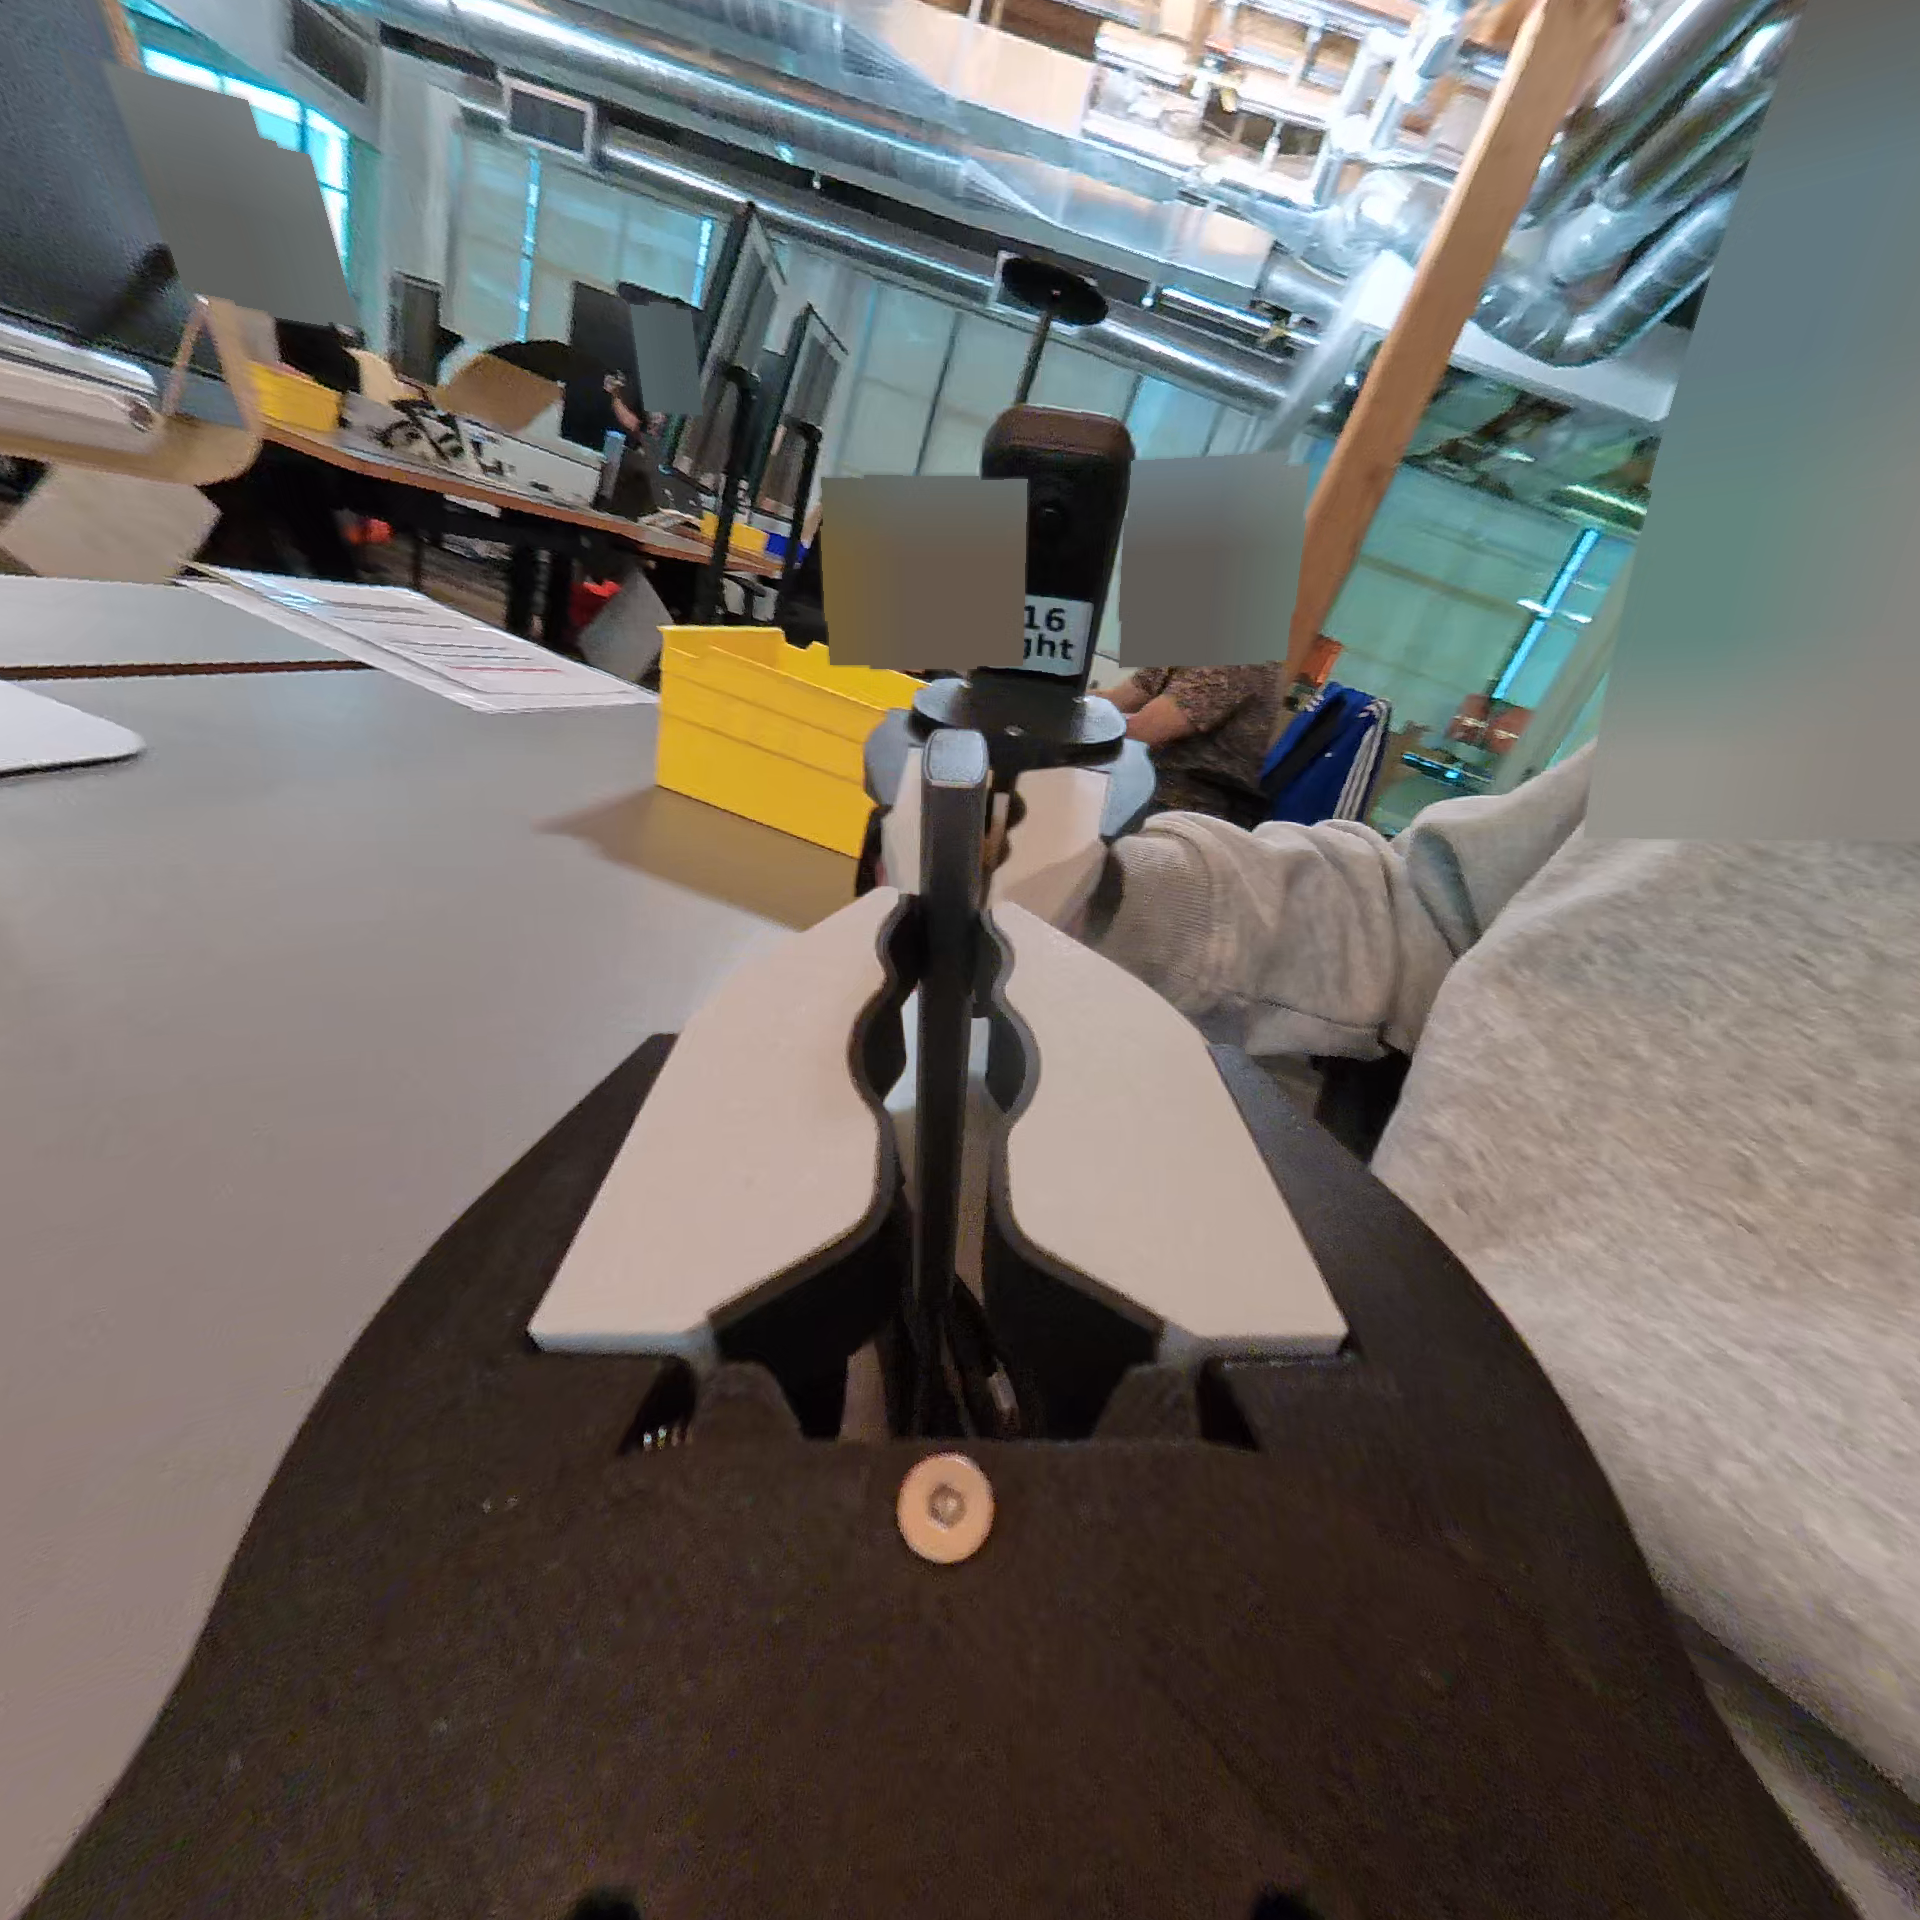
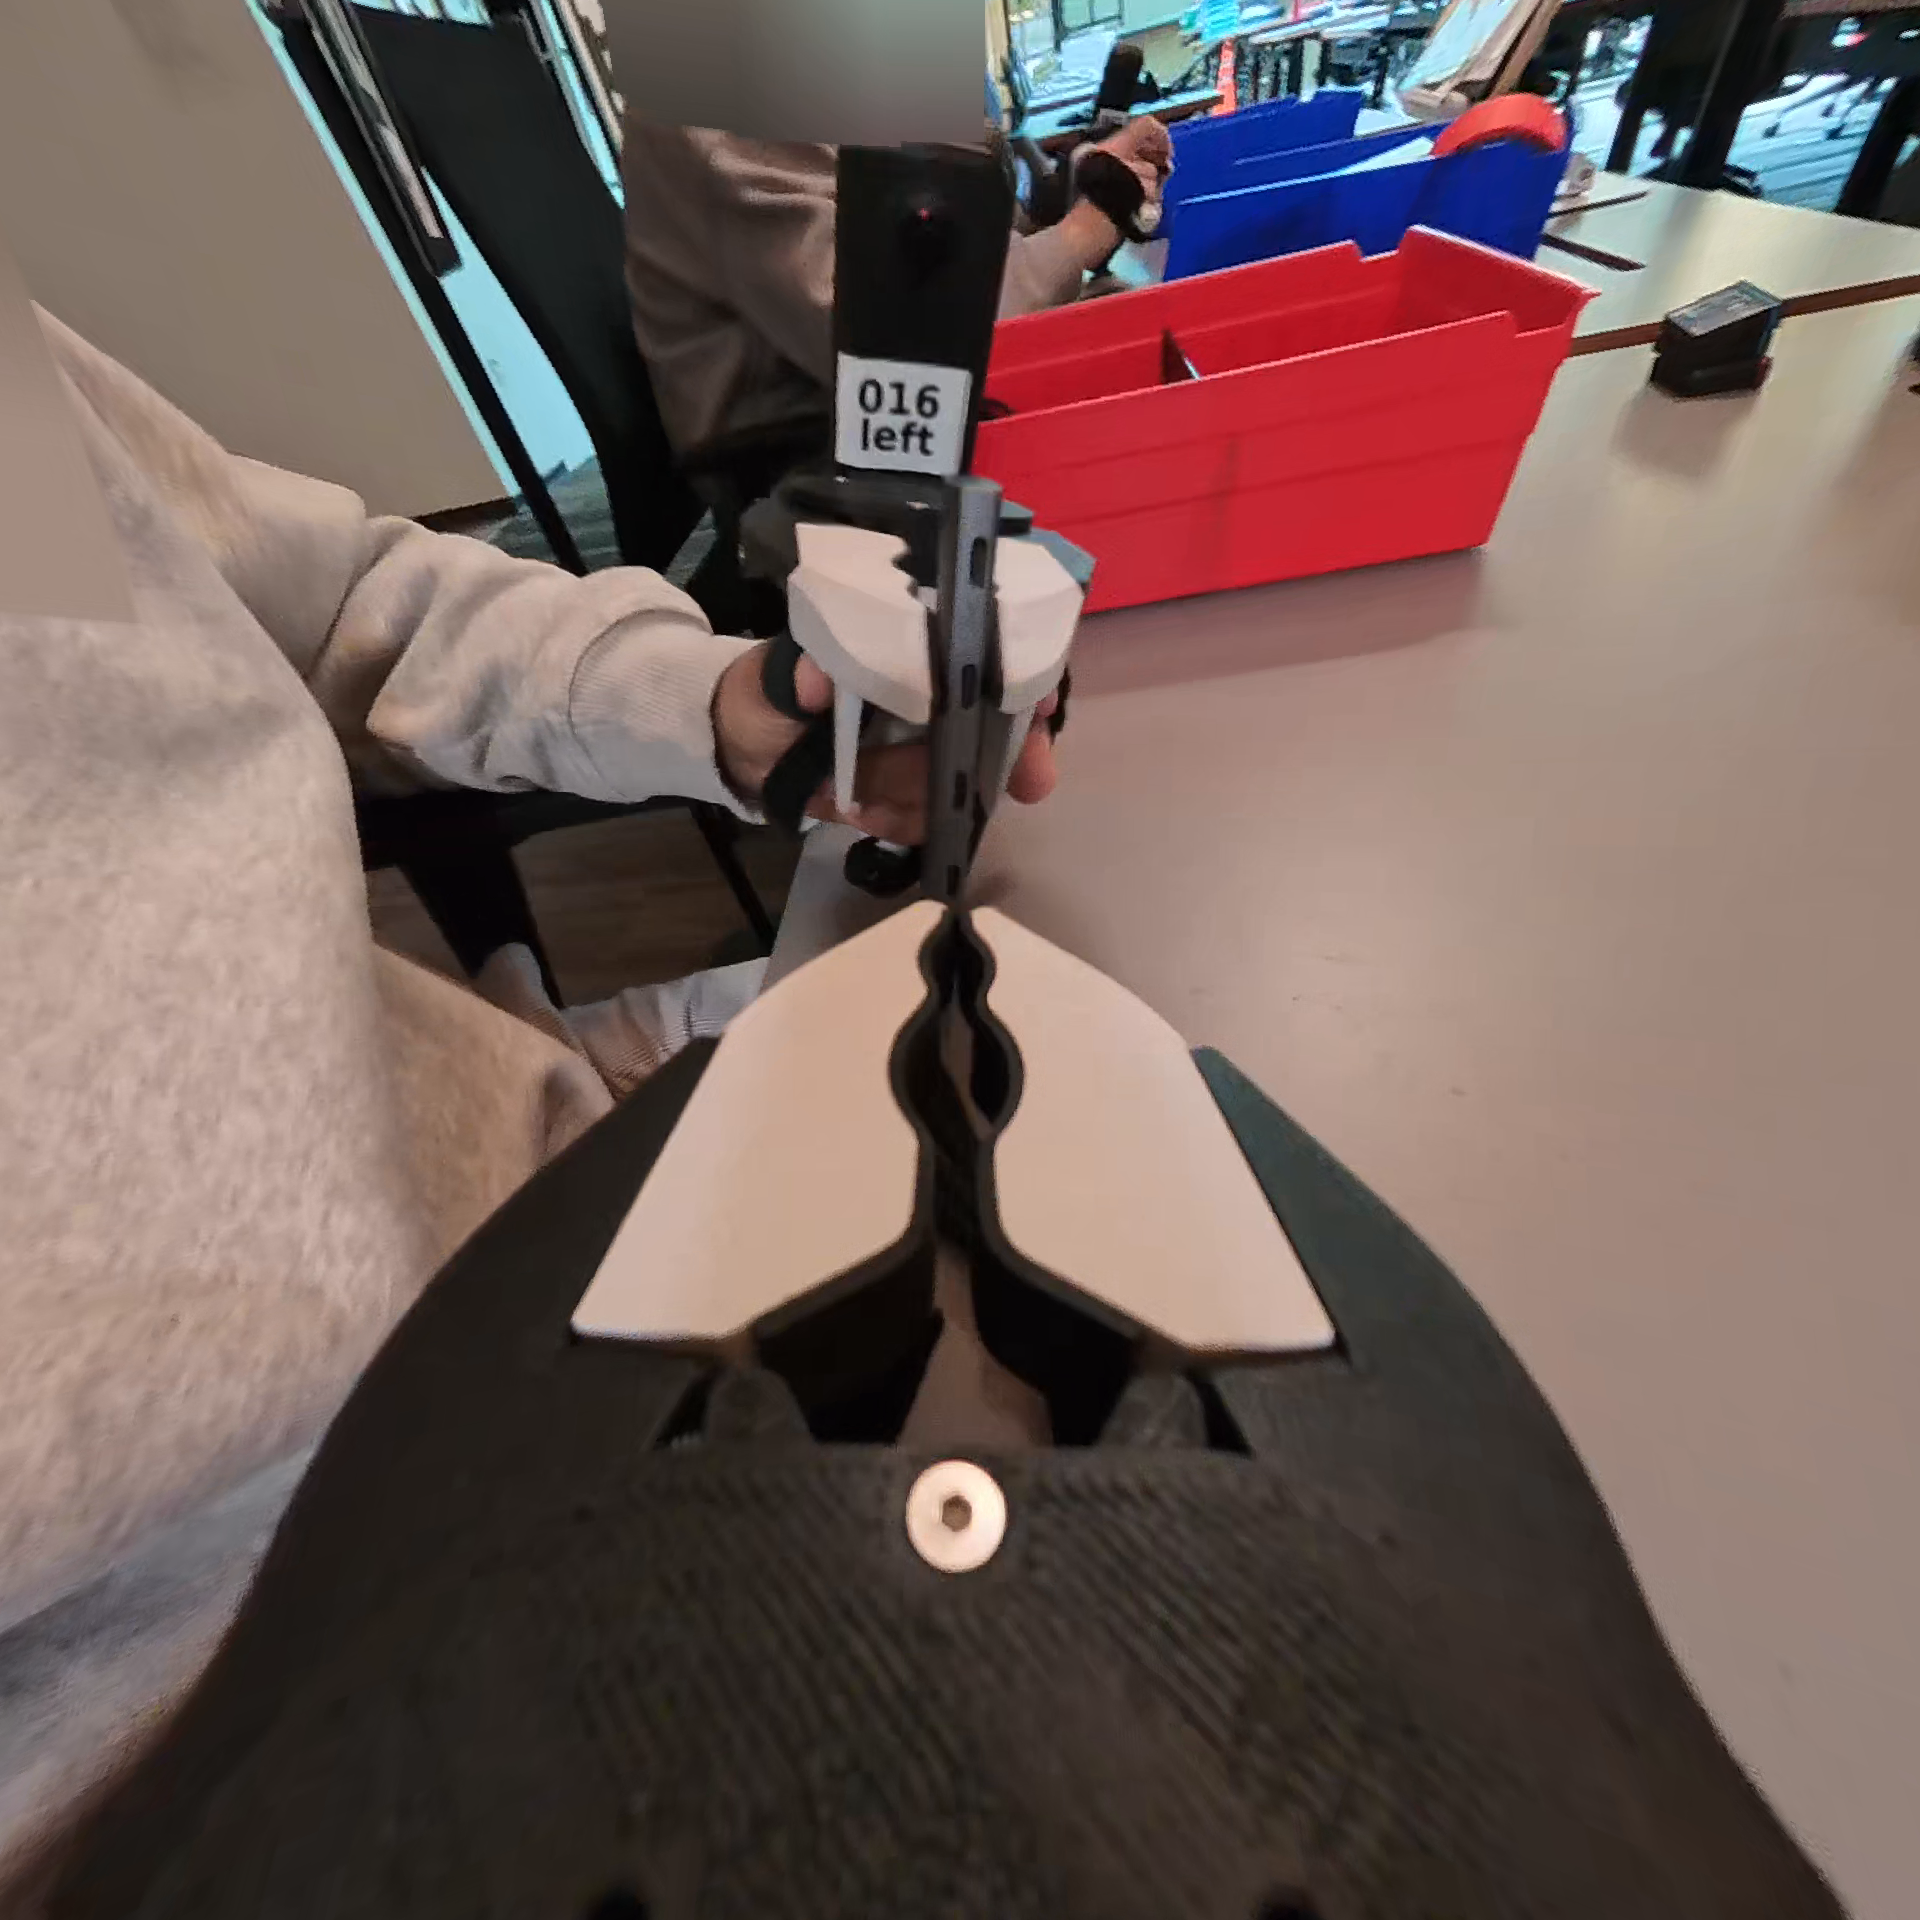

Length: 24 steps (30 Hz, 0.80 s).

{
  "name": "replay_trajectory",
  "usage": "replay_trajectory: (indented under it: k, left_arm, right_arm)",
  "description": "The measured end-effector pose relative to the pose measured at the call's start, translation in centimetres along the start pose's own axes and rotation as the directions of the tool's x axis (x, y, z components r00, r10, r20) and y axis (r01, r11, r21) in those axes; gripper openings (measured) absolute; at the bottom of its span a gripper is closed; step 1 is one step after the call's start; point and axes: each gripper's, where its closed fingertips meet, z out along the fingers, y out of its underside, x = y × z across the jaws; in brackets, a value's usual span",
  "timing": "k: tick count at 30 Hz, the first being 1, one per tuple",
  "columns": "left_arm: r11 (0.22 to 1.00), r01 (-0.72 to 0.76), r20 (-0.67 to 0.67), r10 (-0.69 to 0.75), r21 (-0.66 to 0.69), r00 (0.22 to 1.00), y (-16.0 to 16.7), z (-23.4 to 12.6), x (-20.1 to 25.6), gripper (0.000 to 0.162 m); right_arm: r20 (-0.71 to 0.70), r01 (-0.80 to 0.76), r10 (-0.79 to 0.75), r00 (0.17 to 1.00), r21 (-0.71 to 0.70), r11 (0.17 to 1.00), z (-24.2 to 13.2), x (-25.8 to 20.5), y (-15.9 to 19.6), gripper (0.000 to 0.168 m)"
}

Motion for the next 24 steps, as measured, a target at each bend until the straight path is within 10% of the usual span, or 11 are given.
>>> replay_trajectory:
  k: [24]
  left_arm:
    - [0.996,0.064,0.092,-0.070,0.062,0.993,-0.7,-1.0,-2.2,0.008]
  right_arm:
    - [0.002,0.207,-0.232,0.973,-0.459,0.864,4.8,-1.5,8.4,0.020]
